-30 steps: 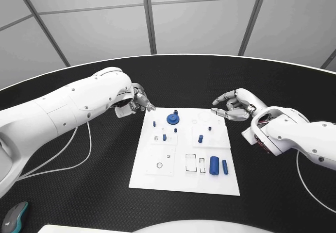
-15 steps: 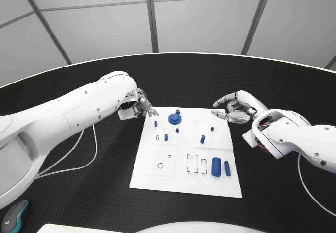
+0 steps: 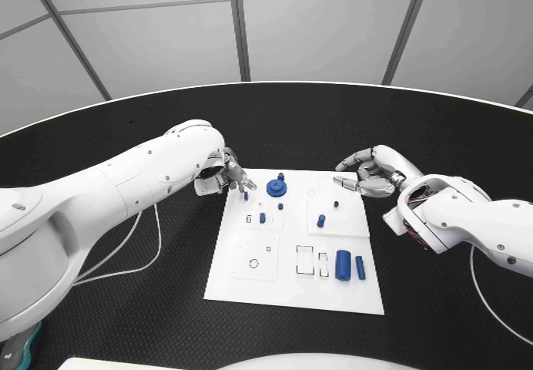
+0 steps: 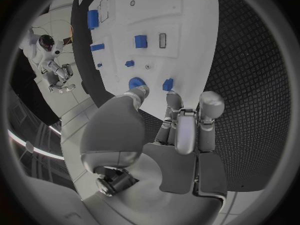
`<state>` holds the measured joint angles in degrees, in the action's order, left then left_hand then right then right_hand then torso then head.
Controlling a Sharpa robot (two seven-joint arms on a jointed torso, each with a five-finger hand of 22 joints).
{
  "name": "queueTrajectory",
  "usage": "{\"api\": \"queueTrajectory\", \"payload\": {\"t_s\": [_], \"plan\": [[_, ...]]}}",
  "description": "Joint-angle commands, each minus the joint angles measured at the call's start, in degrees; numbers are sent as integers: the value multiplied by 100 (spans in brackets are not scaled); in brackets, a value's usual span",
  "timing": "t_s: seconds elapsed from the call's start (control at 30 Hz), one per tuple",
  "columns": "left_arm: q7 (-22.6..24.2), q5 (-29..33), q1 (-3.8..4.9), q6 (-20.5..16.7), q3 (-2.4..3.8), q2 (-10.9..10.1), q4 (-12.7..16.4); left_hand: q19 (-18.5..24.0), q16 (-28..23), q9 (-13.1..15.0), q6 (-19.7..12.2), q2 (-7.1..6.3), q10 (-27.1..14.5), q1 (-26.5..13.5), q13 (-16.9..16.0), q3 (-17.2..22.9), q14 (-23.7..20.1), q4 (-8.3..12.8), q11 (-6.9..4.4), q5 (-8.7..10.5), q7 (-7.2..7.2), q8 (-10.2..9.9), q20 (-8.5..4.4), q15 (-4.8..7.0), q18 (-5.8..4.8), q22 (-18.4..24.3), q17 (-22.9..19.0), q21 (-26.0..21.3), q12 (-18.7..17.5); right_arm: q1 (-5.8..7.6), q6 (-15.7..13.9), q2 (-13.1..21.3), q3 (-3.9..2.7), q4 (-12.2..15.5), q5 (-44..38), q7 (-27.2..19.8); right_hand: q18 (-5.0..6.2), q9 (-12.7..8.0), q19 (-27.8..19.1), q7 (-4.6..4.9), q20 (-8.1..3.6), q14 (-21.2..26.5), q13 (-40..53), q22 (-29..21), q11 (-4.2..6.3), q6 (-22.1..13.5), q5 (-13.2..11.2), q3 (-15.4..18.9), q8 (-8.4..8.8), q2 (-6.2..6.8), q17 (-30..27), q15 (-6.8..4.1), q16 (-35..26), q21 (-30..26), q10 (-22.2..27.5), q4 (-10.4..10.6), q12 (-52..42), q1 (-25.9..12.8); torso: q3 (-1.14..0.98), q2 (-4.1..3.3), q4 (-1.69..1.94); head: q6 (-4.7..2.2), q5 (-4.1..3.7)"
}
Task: Assemble the parts on the task board
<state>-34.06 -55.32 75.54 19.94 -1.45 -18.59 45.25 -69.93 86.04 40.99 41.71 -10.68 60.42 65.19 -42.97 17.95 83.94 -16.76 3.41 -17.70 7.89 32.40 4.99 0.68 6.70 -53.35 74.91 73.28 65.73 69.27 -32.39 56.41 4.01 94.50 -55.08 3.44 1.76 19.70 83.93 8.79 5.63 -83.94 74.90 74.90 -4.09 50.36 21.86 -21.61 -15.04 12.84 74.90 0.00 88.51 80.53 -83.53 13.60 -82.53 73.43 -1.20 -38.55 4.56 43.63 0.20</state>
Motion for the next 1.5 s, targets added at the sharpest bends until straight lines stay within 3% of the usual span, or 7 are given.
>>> {"api": "queueTrajectory", "payload": {"t_s": [0.03,0.1,0.23,0.53,1.0,1.5], "plan": [[-25,-25,-4,-14,0,12,-47,-43,13,-8,20,7,37,-53,-3,-22,302,-3,4,33,0,-4,8,-34,57,-5,651,22,24,0,2,-3,0,-4,0,2,71,-8,258,12,-44,-536,783,746,10,-4,20,4,-21,9,1241,-45,-7,-30,38,42,23,-58,-15,-19,-19,3,15],[-39,-35,-5,-19,0,12,-70,-50,13,-11,35,18,51,-54,-22,-30,301,0,2,47,-5,6,7,-33,55,-18,647,29,39,0,3,-3,0,-5,0,3,71,-8,258,12,-44,-536,783,746,10,-4,20,4,-21,9,1241,-45,-7,-30,38,42,23,-58,-19,-24,-22,0,17],[-62,-45,-6,-21,0,9,-96,-51,14,-12,43,23,52,-51,-22,-32,302,2,-1,50,-6,12,6,-32,55,-20,648,30,41,0,6,-5,0,-8,0,4,71,-8,258,12,-44,-536,783,746,10,-4,20,4,-21,9,1241,-45,-7,-30,38,42,23,-58,-1,-23,2,6,-9],[-71,-51,-7,33,-1,22,-112,-66,23,-22,72,63,66,1,-38,-26,306,11,-10,49,-17,37,2,-24,50,-48,659,46,60,0,13,-14,0,-17,0,3,71,-8,258,12,-44,-536,783,746,10,-4,20,4,-21,9,1241,-45,-7,-30,38,42,23,-58,-4,-19,-16,21,-4],[-77,-52,-7,137,-2,55,-145,-128,60,-57,181,207,136,191,-92,36,332,17,-49,31,-58,132,-21,8,31,-157,716,107,120,0,21,-22,0,-16,0,3,72,-8,258,10,-46,-536,792,744,12,-2,26,5,-25,-1,1239,-48,-8,-34,29,47,15,-54,0,-17,-5,30,-15],[-48,-51,-25,210,-4,116,-205,-156,76,-67,215,231,170,246,-122,57,345,20,-63,33,-74,160,-29,20,21,-205,745,133,143,0,23,-25,0,0,0,2,70,-8,260,9,-46,-537,799,748,13,2,28,4,-28,-7,1244,-49,-6,-29,22,49,7,-52,7,-39,-9,45,-30]]}}
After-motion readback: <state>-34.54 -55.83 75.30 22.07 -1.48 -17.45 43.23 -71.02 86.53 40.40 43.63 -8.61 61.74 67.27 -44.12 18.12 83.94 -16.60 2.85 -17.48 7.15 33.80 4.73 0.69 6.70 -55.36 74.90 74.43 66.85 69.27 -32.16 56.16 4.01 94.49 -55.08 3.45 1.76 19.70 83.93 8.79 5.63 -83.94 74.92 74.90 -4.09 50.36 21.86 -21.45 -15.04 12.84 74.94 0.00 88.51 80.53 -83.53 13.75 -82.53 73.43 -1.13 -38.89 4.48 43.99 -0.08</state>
